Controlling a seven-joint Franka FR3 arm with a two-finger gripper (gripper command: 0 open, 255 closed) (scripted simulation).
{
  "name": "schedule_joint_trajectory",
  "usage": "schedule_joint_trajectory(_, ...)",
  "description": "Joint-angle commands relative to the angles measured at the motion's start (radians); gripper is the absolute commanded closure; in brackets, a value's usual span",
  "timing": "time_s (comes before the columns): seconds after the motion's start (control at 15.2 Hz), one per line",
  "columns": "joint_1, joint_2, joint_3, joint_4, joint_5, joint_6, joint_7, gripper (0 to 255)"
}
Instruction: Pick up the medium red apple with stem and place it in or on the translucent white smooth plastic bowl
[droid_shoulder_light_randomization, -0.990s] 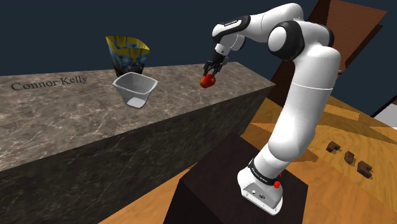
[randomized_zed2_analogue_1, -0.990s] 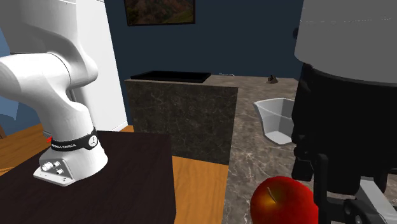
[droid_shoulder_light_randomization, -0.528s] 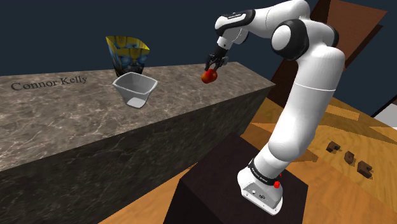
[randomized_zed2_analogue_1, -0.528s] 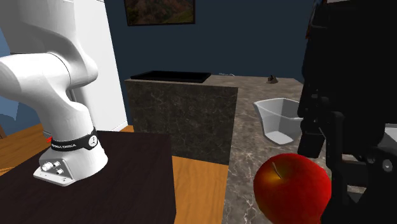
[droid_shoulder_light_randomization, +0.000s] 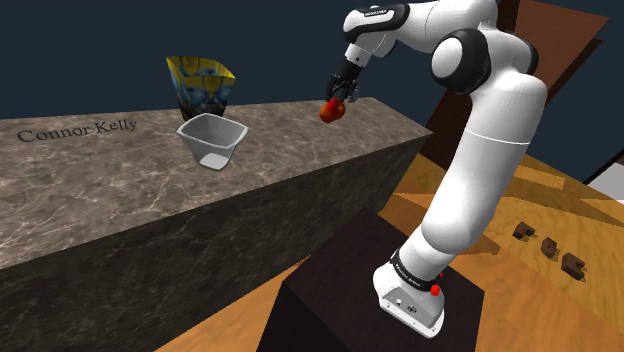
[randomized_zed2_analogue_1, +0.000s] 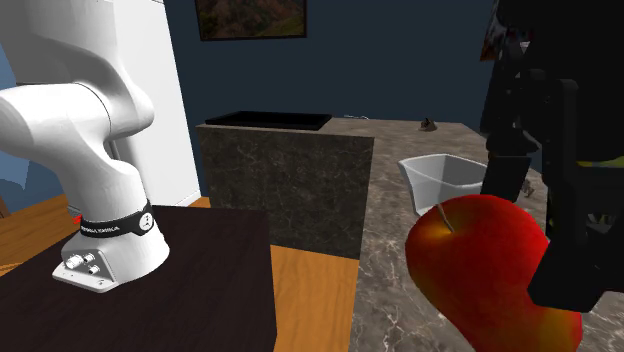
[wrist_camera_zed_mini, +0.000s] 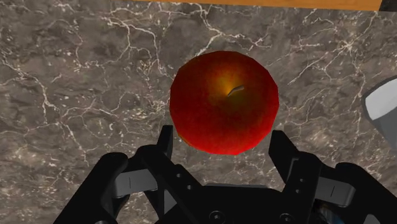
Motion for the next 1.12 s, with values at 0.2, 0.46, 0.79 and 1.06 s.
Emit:
schedule_joint_trajectory(0.2,-0.003,-0.008,-0.003,0.058,-0.008,-0.064,0.014,255)
schedule_joint_trajectory(0.46,0.011,-0.016,0.003,0.089,-0.016,-0.097,0.045,255)
schedule_joint_trajectory(0.79,0.085,-0.034,0.042,0.078,-0.033,-0.079,0.158,255)
schedule_joint_trajectory(1.06,0.138,-0.029,0.075,0.094,-0.041,-0.072,0.247,255)
